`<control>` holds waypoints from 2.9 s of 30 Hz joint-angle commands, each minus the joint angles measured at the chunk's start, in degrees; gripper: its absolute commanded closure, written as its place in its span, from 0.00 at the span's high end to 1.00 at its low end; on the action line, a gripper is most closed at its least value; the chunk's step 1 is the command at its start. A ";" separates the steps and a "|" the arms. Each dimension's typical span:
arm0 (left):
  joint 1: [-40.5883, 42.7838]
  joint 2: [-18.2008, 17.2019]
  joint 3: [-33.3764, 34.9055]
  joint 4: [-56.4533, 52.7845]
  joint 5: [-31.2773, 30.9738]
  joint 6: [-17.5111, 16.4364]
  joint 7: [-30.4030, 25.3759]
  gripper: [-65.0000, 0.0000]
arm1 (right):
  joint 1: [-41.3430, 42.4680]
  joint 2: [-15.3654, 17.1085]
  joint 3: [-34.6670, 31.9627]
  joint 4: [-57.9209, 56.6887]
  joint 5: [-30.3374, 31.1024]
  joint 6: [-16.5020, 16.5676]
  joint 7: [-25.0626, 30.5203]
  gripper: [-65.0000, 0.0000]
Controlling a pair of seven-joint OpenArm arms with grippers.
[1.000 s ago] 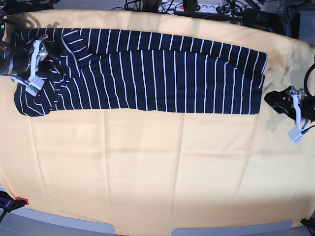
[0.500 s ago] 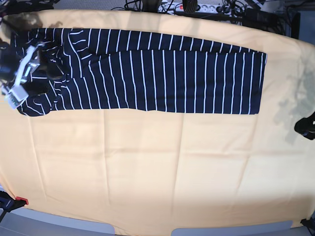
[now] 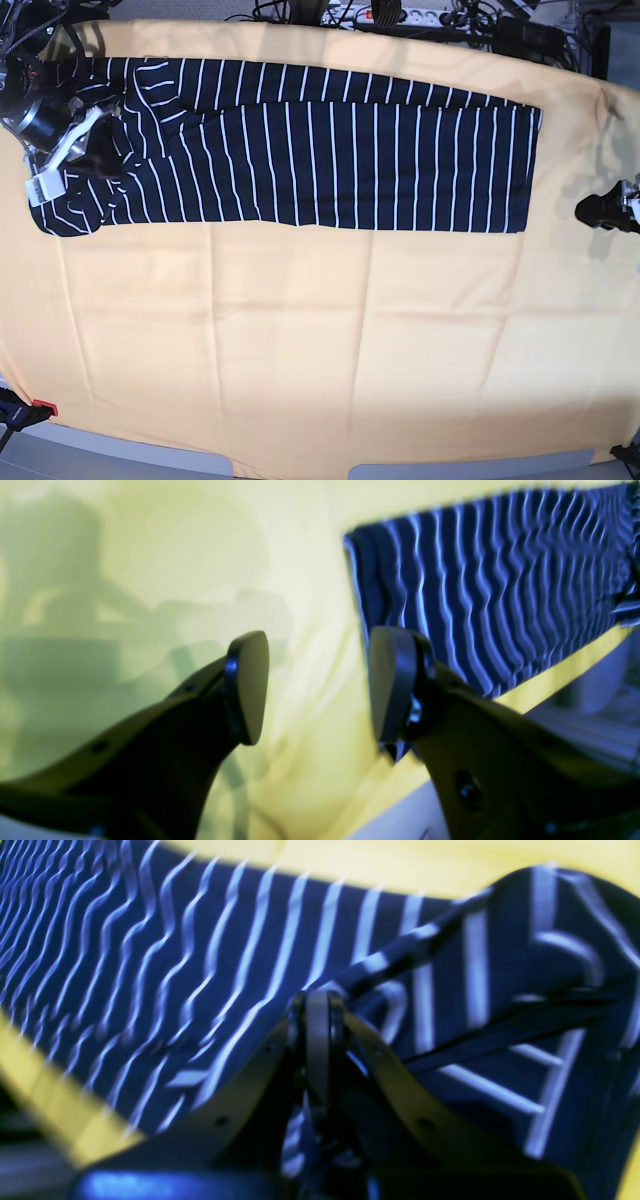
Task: Fold the T-shirt properly
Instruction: 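Grasp the strip's other end with the left gripper, then fold the held end with the left gripper toward the right gripper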
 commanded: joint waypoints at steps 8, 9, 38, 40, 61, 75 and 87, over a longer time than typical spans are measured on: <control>8.44 0.61 -7.32 -1.18 -1.26 1.31 1.22 0.53 | 0.42 1.01 0.57 -5.29 -2.75 0.58 1.99 0.00; 9.11 0.90 -7.32 -1.18 -1.26 1.29 1.22 0.53 | 0.39 1.01 0.57 -5.27 -2.73 0.58 2.25 0.00; 10.64 12.81 5.49 6.08 -1.26 1.79 1.22 0.53 | 1.66 1.01 0.57 -5.27 -1.03 0.58 2.60 0.00; 10.62 12.79 5.51 7.61 -1.26 1.49 1.22 0.52 | 1.99 1.01 0.57 -5.27 -1.03 0.58 2.54 0.00; 10.32 4.24 5.14 8.96 11.30 1.33 -8.92 0.00 | 2.27 1.14 0.59 -4.11 5.01 0.58 2.36 0.43; 8.07 -2.67 5.11 10.93 -1.26 2.27 0.79 0.00 | 2.27 1.09 0.57 -4.11 5.01 0.58 2.38 0.43; 8.00 2.51 5.14 35.12 -1.26 4.04 1.22 0.00 | 2.27 0.96 0.57 -4.13 4.98 0.58 2.38 0.43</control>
